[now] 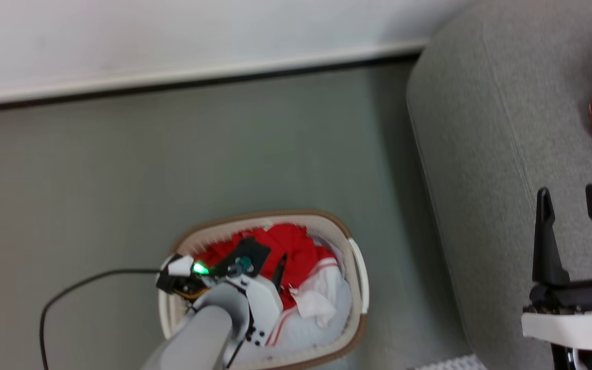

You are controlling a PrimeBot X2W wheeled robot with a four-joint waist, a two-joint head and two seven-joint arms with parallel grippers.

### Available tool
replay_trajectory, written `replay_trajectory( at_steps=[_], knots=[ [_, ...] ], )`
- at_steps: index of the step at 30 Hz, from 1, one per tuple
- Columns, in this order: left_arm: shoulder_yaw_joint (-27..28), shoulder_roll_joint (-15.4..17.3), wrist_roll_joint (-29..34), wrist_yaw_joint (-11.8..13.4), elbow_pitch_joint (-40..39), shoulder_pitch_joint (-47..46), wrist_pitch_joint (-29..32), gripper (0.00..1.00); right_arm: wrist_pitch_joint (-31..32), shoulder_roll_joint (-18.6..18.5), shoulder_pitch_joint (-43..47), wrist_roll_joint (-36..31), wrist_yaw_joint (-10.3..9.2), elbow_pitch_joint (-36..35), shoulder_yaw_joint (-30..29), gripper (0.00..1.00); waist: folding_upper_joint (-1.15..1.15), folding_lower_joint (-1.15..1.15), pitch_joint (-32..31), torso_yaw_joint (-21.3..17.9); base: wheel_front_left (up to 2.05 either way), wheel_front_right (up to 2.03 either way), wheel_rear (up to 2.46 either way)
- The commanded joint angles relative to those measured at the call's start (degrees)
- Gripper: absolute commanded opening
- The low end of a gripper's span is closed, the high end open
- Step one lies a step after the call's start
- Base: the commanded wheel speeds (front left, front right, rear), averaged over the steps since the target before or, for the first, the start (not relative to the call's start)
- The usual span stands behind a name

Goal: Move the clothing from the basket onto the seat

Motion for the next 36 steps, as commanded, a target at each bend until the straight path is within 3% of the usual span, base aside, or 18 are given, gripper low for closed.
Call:
replay_trajectory(
  at_steps=[1,8,18,36],
  knots=[
    [-0.09,0.41,0.56,0.40,1.00,-1.40,0.37,1.00,0.03,0.02,-1.35,0.39,-0.14,-0.54,0.23,1.00,0.00,-0.02,6.51,-4.50,0.00,0.00,0.00],
    [-1.35,0.57,2.53,2.58,10.73,-9.18,3.05,1.00,0.03,0.04,-6.00,2.40,-0.14,-2.91,1.15,1.00,0.00,-0.02,14.08,-6.74,0.00,0.00,0.00],
    [-0.47,0.97,1.72,5.40,19.20,-18.56,4.44,1.00,0.03,0.02,-9.97,3.21,-0.14,-5.17,1.84,1.00,0.00,-0.02,22.57,-6.41,0.00,0.00,0.00],
    [0.47,0.00,-4.06,4.49,23.65,-25.93,4.34,1.00,0.03,0.02,-13.02,3.61,-0.15,-5.66,4.54,1.00,0.00,-0.02,29.79,-7.55,0.00,0.00,0.00]
  ],
)
